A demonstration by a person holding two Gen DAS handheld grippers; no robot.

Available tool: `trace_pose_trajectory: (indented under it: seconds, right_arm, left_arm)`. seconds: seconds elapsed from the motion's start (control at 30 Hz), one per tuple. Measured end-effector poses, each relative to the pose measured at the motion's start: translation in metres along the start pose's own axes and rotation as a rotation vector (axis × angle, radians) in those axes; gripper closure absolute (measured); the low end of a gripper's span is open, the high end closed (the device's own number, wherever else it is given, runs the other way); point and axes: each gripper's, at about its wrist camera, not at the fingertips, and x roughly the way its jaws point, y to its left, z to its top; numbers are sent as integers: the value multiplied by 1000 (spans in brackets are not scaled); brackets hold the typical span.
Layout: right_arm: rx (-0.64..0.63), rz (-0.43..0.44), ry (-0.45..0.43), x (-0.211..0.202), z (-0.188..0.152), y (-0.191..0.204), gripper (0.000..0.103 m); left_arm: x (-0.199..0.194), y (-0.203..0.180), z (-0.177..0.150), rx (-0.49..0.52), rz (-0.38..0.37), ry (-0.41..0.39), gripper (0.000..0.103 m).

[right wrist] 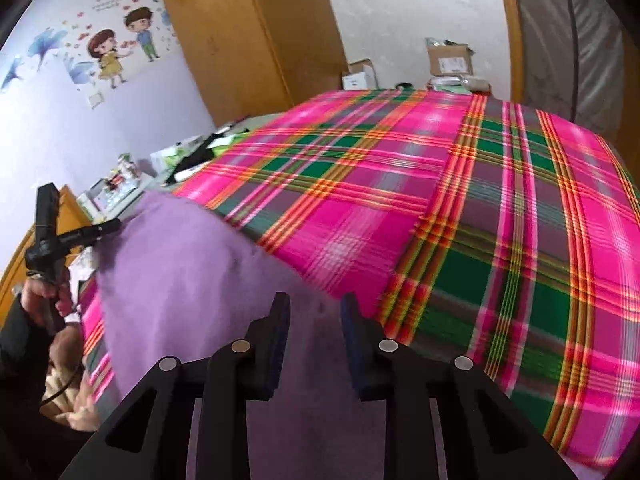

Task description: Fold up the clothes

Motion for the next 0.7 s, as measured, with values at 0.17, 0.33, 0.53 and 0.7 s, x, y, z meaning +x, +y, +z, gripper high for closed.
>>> trace_pose_trajectory:
  seconds: [0.17,0.33,0.53,0.7]
  right_arm:
    - [46,-37,22,-3,-16,-16,78]
    - [107,-112,-12,-20,-24,-36,79]
    - [155,-154,-38,-49,-42,-56,76]
    - [116,-153,4,-51,-49,-63,73]
  left_arm:
    - [0,14,-11,-41,-19,8,90]
    - [-11,1,-11,5,19,-1,90]
    - [-20,-31,-10,49,-55,-21,90]
    - [-8,-73,-14,132,-147,20,90]
